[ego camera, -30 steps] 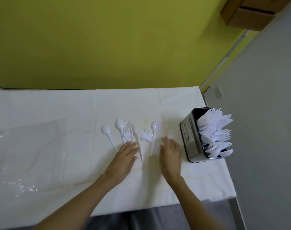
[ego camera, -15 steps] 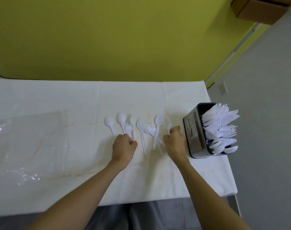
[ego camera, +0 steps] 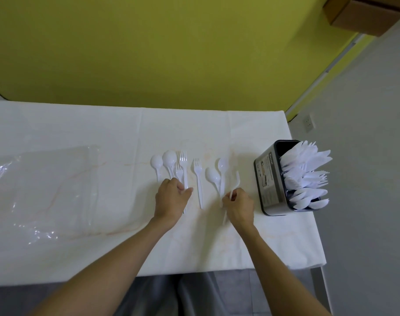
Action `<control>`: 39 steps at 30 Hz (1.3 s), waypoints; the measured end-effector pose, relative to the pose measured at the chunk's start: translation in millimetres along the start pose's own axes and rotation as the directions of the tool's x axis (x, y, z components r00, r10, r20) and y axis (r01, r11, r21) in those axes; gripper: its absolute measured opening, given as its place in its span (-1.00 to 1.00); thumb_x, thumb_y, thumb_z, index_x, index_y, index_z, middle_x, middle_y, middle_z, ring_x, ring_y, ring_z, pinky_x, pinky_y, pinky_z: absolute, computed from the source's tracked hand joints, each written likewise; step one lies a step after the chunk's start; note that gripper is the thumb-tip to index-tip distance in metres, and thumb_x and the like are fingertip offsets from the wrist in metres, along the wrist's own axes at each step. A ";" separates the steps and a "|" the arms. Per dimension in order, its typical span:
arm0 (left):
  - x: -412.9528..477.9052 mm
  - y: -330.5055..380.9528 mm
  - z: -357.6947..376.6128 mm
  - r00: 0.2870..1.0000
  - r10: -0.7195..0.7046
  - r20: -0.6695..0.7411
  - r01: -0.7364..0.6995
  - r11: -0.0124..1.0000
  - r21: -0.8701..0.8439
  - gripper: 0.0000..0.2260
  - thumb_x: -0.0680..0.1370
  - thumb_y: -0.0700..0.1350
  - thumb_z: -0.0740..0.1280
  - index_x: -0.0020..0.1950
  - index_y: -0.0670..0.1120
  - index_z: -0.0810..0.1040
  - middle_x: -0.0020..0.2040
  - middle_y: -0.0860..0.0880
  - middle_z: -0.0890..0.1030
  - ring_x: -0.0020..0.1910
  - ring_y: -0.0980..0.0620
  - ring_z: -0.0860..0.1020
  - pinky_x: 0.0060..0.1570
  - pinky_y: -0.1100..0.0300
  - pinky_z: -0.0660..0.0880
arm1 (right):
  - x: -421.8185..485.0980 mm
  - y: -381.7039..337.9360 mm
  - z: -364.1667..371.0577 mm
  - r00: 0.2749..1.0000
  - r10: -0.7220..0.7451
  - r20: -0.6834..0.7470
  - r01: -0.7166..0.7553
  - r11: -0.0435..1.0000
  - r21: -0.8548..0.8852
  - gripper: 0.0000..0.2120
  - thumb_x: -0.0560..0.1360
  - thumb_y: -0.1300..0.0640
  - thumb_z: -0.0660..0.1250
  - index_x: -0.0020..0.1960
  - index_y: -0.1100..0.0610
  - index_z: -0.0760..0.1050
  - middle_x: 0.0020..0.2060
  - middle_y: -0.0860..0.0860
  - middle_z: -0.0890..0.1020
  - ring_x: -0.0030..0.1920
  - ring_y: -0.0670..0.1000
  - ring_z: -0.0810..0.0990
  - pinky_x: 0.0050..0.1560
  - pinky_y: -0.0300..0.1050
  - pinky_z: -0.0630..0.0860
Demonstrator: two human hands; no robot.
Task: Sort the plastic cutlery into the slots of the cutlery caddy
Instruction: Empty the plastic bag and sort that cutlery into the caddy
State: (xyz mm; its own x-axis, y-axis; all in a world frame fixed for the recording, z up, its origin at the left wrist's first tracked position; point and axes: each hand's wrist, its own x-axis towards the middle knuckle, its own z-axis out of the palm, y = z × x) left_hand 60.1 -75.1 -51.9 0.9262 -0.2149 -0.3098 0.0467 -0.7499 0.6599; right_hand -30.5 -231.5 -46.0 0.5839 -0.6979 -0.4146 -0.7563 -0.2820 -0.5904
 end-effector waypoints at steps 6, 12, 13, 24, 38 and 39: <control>5.9 8.4 3.6 0.997 -0.063 0.048 0.060 0.995 0.079 -0.74 0.48 -0.08 0.37 -0.35 -0.12 0.40 -0.31 -0.04 0.43 -0.37 0.03 0.39 -0.39 0.24 0.24 | -1.3 -3.2 0.2 0.996 -0.081 0.045 0.084 0.995 -0.049 -0.84 0.46 0.17 0.41 -0.17 0.22 0.46 -0.28 0.06 0.57 -0.27 0.07 0.57 -0.18 -0.04 0.57; 1.1 13.9 -8.0 0.996 -0.059 0.061 0.056 0.997 0.060 -0.62 0.40 -0.19 0.32 -0.52 -0.10 0.19 -0.56 -0.02 0.16 -0.53 0.02 0.13 -0.47 0.22 0.12 | 1.2 -3.1 -7.9 1.000 0.002 -0.008 -0.002 0.999 0.034 -0.80 0.53 0.23 0.33 -0.21 0.31 0.44 -0.30 0.16 0.59 -0.36 0.12 0.67 -0.23 0.07 0.64; -0.5 12.9 -8.2 0.996 -0.067 0.060 0.065 0.997 0.037 -0.64 0.40 -0.18 0.33 -0.52 -0.11 0.23 -0.56 -0.05 0.20 -0.51 0.01 0.17 -0.46 0.21 0.17 | 1.5 -2.1 -10.1 1.000 0.013 -0.016 -0.012 0.999 0.041 -0.80 0.53 0.22 0.34 -0.22 0.30 0.44 -0.32 0.14 0.58 -0.36 0.12 0.66 -0.22 0.09 0.64; -12.4 0.6 3.5 0.978 -0.110 0.178 0.140 0.976 -0.165 -0.87 0.44 -0.15 0.41 -0.22 -0.06 0.46 -0.25 -0.06 0.61 -0.22 -0.05 0.66 -0.33 0.22 0.49 | 5.4 -13.5 -1.6 0.996 -0.084 -0.011 0.084 0.995 -0.055 -0.78 0.46 0.12 0.44 -0.19 0.24 0.48 -0.29 0.12 0.59 -0.30 0.06 0.51 -0.23 -0.10 0.47; 10.8 35.9 22.4 0.979 -0.107 0.174 0.092 0.991 0.094 -0.65 0.51 -0.11 0.32 -0.41 -0.13 0.27 -0.45 -0.04 0.39 -0.47 0.02 0.38 -0.48 0.19 0.27 | 5.5 -19.3 -38.1 0.991 0.019 0.133 0.013 0.971 -0.239 -0.87 0.46 0.27 0.34 -0.24 0.28 0.48 -0.39 0.08 0.52 -0.42 0.02 0.47 -0.41 -0.20 0.43; 9.5 37.0 20.4 0.974 -0.125 0.189 0.109 0.990 0.092 -0.71 0.49 -0.15 0.30 -0.39 -0.16 0.31 -0.43 -0.07 0.43 -0.45 -0.01 0.42 -0.44 0.18 0.34 | 5.8 -21.3 -41.6 0.992 0.001 0.124 0.033 0.961 -0.274 -0.89 0.46 0.27 0.35 -0.20 0.29 0.48 -0.35 0.11 0.54 -0.37 0.06 0.50 -0.39 -0.18 0.45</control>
State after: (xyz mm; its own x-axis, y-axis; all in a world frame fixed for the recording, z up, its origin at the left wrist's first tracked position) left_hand 63.0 -117.6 -44.4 0.8259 -0.2338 -0.5131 0.1126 -0.8232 0.5564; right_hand -23.3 -257.0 -7.0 0.6151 -0.6111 -0.4983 -0.7885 -0.4743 -0.3916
